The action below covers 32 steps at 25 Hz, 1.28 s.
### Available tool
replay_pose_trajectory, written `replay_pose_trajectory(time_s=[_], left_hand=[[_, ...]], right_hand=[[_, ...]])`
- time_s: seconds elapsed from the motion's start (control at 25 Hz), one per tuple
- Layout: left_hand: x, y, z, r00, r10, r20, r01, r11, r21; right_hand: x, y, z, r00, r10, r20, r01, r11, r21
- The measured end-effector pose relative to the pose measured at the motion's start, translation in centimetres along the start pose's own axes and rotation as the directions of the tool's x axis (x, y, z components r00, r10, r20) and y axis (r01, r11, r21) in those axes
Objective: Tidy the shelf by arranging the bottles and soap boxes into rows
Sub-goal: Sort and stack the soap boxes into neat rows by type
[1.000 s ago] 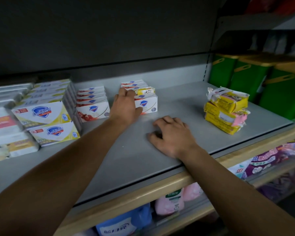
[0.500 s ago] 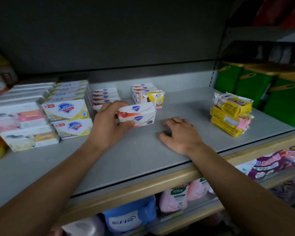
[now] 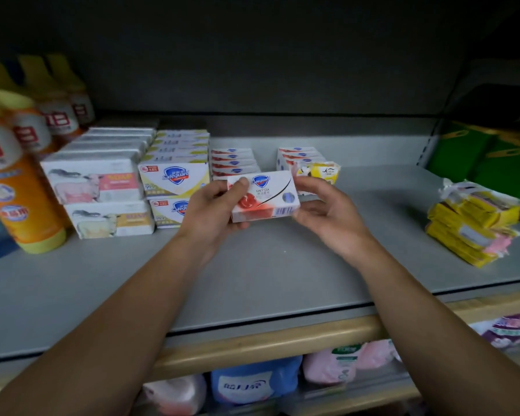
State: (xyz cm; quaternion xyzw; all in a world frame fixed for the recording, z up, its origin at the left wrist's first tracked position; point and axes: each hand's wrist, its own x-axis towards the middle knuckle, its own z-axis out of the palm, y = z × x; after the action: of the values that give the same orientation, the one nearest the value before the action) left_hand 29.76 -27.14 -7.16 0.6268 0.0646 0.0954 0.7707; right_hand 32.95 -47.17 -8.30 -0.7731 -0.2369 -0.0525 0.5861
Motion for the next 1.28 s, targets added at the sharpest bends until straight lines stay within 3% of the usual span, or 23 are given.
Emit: replay_pose_trajectory(time_s=[0.2,0.36,0.52,0.68,0.88,1.0,1.2,1.28], left_hand=[[0.2,0.0,0.4,0.993,-0.106,0.044,0.108,0.993,-0.053],[0.2,0.0,0.5,0.975,-0.177,0.137,0.184,0.982,-0.044],[-0.1,-0.1,0.5,0.975,-0.173,0.139,0.147,0.972,0.181],[-0.2,-0.4,0.5,0.971,-0.201,0.128,0.156,0.943,0.293],[0.1,-0.3,0.6,0.964,-0.195,0.183,0.192,0.981,0.039],[0.3,-0.7,0.5,0.976,-0.175,0.130,0.181,0.983,-0.034],[0.5,-0.8,0.2,0.984,-0.001,0.178,0.028,0.989,-0.148],[0.7,-0.8,0.4,0.982,0.025,0.186,0.007,0.986,-0.167]], right_hand=[[0.0,0.6,0.2,0.999,-0.015,0.041,0.007,0.986,0.169],[-0.2,0.4,0.4,0.996,0.056,-0.076,-0.042,0.983,0.178],[-0.4,0.3,0.4,0.963,0.207,-0.172,-0.193,0.977,0.091],[-0.6,0.4,0.5,0.940,0.234,-0.248,-0.230,0.972,0.042],[-0.9,0.3,0.8,0.952,0.066,-0.300,-0.044,0.996,0.078],[-1.2,0.2,0.9,0.978,-0.072,-0.198,0.082,0.996,0.042],[-0.9,0.4,1.3,0.994,0.022,-0.108,0.001,0.979,0.206],[-0.8,0.4,1.4,0.993,-0.022,-0.118,0.045,0.981,0.189]])
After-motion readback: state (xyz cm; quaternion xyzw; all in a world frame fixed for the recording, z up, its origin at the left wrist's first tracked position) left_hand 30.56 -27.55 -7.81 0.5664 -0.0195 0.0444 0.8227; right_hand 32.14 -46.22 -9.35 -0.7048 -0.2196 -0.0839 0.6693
